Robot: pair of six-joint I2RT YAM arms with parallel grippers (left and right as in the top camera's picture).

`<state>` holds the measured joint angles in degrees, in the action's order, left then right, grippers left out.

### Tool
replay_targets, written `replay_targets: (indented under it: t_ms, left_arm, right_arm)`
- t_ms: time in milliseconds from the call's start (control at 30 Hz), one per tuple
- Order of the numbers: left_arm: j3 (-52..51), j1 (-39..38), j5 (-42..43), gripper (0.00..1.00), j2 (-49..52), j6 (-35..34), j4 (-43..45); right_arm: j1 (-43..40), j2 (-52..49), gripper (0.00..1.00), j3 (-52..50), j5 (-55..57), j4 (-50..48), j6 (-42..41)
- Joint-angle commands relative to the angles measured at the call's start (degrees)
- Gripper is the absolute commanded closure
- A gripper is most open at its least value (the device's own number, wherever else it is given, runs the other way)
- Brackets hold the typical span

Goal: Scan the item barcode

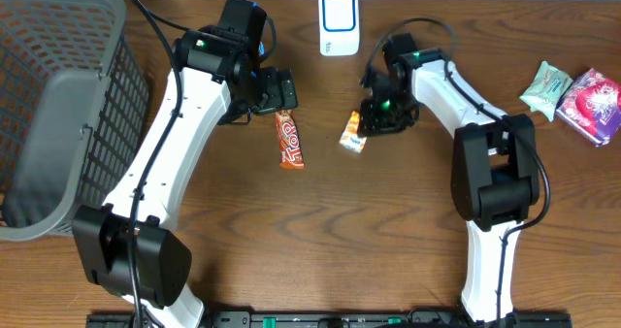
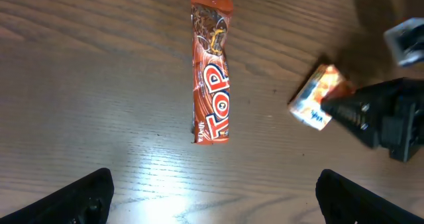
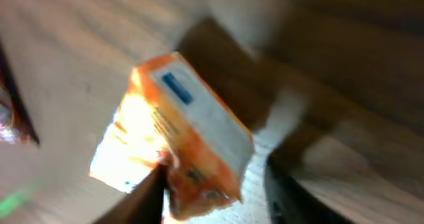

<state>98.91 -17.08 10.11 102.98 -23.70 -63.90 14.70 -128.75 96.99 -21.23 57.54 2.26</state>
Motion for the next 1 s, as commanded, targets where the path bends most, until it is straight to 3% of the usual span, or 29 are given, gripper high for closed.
replay_targets:
  t_ms: [0,33,167,467,667,833,967]
  left_arm:
    - [-0.39,0.09,-0.74,0.02,0.44,0.96,-0.13]
    - [-0.39,0.09,-0.74,0.02,0.44,0.96,-0.13]
    - [-0.39,0.09,-0.74,0.02,0.44,0.96,-0.13]
    - [-0.39,0.09,-0.74,0.02,0.44,0.96,-0.13]
    - [-0.39,0.09,-0.74,0.02,0.44,0.96,-0.13]
    - [-0.39,0.09,-0.74,0.02,0.44,0.96,-0.13]
    - [-0.39,0.09,-0.74,0.02,0.44,0.96,-0.13]
  right_arm:
    - [0.26,1.22,0.42,-1.36,4.63,0.07,4.52]
    - [0.15,1.22,0.38,-1.38,4.61,-0.15,2.38]
    - [0.13,1.22,0.37,-1.38,3.04,-0.72,-6.86]
    - [-0.55,1.31,0.55,-1.36,-7.04,0.94,-17.27]
    - [-3.5,1.36,0.44,-1.36,-18.05,2.23,-18.12]
    - [-4.22,1.36,0.35,-1.38,-14.62,2.21,-18.82]
    - [-4.04,1.36,0.36,-1.64,-9.49,1.77,-24.41]
